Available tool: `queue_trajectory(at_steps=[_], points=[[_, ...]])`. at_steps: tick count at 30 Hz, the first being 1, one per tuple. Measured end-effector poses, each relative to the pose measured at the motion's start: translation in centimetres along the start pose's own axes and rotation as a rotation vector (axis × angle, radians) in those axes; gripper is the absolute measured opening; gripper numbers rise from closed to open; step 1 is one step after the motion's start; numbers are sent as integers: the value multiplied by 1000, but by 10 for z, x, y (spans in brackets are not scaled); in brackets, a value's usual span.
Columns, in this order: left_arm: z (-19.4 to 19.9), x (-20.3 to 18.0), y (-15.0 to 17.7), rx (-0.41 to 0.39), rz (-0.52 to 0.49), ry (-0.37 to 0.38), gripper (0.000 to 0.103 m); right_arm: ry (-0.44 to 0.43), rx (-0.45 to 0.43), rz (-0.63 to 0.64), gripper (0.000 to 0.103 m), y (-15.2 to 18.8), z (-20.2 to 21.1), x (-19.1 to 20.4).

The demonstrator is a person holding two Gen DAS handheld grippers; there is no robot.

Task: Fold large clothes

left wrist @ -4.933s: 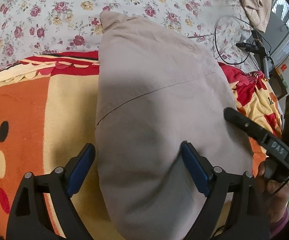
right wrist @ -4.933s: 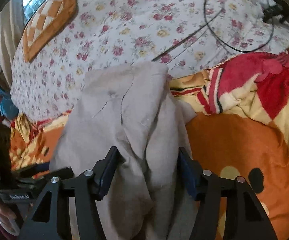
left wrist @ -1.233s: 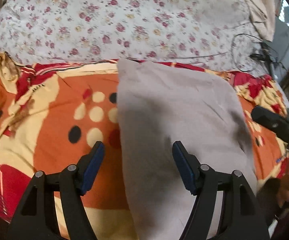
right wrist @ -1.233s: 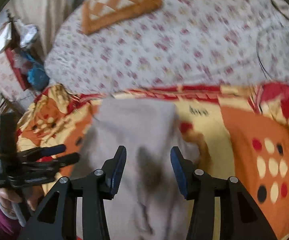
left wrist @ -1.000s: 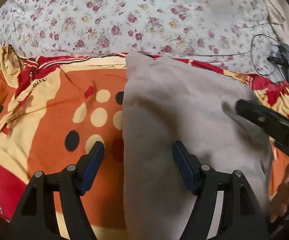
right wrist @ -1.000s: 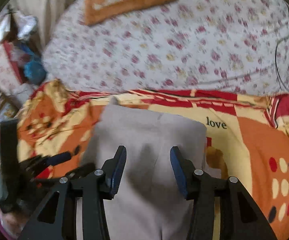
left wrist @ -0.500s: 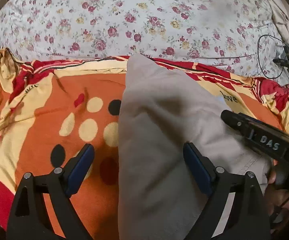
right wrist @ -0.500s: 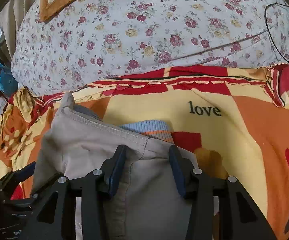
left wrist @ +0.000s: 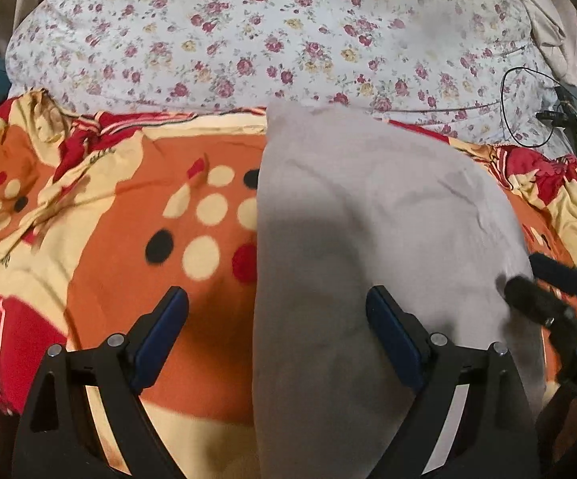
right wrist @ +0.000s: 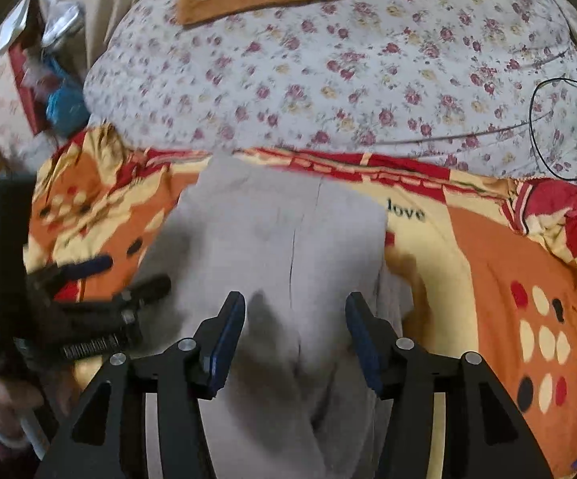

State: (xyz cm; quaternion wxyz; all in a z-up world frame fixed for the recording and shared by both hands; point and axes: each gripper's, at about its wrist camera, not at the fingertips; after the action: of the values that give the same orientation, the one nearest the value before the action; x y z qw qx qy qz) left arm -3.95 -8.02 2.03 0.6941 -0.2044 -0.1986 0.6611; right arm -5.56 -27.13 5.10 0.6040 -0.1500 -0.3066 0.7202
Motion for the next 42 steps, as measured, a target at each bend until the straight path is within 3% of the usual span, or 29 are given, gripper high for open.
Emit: queue_trajectory(at_steps=[4, 10, 16, 21, 26, 30, 42], points=[[3, -3, 13, 13, -6, 1, 92, 23, 37, 17, 54, 26, -5, -1], [0, -8, 24, 0, 12, -14, 92, 34, 16, 5, 58, 43, -21, -10], [16, -3, 30, -51, 5, -52, 92, 32, 3, -4, 62, 43, -7, -8], [33, 1, 32, -111, 35, -74, 92, 81, -22, -9, 62, 42, 13, 3], [46, 5, 32, -144, 52, -69, 92, 106, -55, -30, 74, 40, 28, 11], [55, 8, 32, -175, 67, -58, 92, 132, -71, -30, 75, 38, 32, 17], [61, 13, 32, -193, 93, -56, 92, 155, -92, -48, 78, 37, 37, 17]])
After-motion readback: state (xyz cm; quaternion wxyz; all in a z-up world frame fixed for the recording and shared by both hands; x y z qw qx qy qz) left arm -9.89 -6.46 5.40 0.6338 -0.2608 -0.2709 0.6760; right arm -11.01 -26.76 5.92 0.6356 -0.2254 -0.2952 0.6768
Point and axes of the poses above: each gripper's, at about its wrist camera, not at the fingertips, and z roughly against the way its jaws point, x to its left, y to its underside, and after that the axes turned 2 degrees about -y, right-handed
